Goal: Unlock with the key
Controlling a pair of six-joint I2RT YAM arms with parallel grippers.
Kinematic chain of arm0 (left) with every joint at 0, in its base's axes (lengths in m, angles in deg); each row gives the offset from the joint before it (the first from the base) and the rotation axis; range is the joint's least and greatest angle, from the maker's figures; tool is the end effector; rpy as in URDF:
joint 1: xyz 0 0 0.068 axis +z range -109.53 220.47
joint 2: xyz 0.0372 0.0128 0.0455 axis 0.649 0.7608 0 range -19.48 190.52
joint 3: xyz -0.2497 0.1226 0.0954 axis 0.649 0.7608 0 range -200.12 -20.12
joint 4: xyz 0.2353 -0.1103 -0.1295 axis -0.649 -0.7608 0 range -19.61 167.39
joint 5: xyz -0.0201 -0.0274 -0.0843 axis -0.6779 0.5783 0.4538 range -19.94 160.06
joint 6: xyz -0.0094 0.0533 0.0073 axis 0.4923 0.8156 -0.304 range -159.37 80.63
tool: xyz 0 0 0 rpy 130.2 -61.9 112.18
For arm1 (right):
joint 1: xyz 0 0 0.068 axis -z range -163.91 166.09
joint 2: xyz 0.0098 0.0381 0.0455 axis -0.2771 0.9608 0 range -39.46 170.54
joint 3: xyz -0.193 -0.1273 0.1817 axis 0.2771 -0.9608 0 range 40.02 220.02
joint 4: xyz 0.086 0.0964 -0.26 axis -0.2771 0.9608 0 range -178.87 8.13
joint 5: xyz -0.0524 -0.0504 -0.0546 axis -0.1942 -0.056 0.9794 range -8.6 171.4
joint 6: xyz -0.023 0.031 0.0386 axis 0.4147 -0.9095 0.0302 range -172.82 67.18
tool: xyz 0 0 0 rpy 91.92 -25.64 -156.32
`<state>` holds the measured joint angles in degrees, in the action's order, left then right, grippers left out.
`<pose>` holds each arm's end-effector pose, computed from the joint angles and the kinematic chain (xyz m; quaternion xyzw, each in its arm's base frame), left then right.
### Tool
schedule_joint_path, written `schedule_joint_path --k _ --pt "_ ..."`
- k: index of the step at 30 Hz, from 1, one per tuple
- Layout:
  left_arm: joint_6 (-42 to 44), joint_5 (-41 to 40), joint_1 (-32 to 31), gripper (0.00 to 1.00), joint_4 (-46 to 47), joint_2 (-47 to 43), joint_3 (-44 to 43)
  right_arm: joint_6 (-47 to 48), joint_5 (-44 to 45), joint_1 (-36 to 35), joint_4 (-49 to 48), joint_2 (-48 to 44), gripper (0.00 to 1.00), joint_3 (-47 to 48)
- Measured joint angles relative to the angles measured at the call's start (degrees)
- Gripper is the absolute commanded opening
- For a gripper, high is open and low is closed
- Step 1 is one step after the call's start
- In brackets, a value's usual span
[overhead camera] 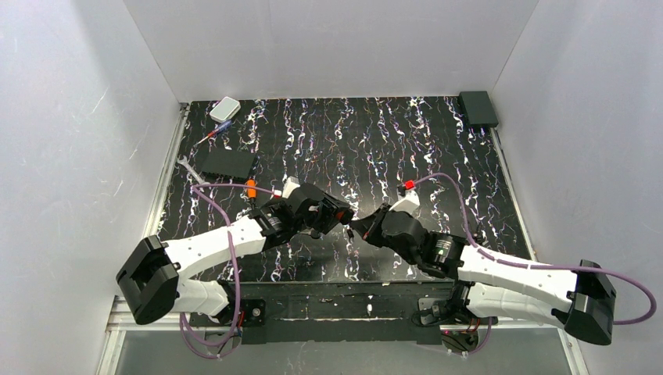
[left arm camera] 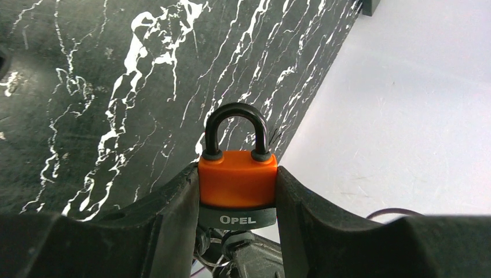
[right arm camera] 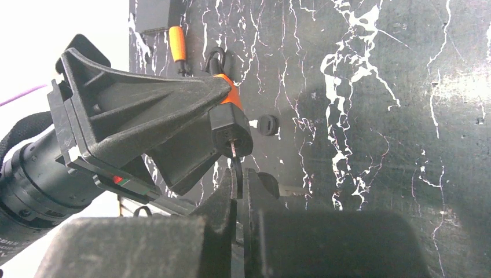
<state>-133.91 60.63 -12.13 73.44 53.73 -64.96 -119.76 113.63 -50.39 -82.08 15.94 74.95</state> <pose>0.1880 -0.2358 0.2501 -0.3495 0.8010 -0.4408 0.2050 0.1097 0.2032 0.2606 0.1479 0.8196 0.3657 0.4154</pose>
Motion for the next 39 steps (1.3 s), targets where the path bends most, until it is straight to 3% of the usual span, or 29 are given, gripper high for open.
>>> schedule_joint_path --k 3,8,23,39 --pt "-0.50 -0.90 -0.55 0.00 0.70 0.90 -0.63 -0.09 -3.41 2.60 -1.62 -1.99 0.01 -1.75" --pt "-0.63 -2.67 -0.76 0.00 -0.20 2.71 -1.97 8.22 -4.33 3.48 -0.66 1.20 0.01 0.98" --pt "-0.63 -3.87 -0.76 0.00 -1.03 8.04 -5.57 27.93 1.36 1.57 -2.86 5.97 0.01 2.21" --pt "-1.70 -3.13 -1.86 0.00 1.57 9.84 -7.30 17.40 5.97 1.73 -1.05 2.16 0.01 0.83"
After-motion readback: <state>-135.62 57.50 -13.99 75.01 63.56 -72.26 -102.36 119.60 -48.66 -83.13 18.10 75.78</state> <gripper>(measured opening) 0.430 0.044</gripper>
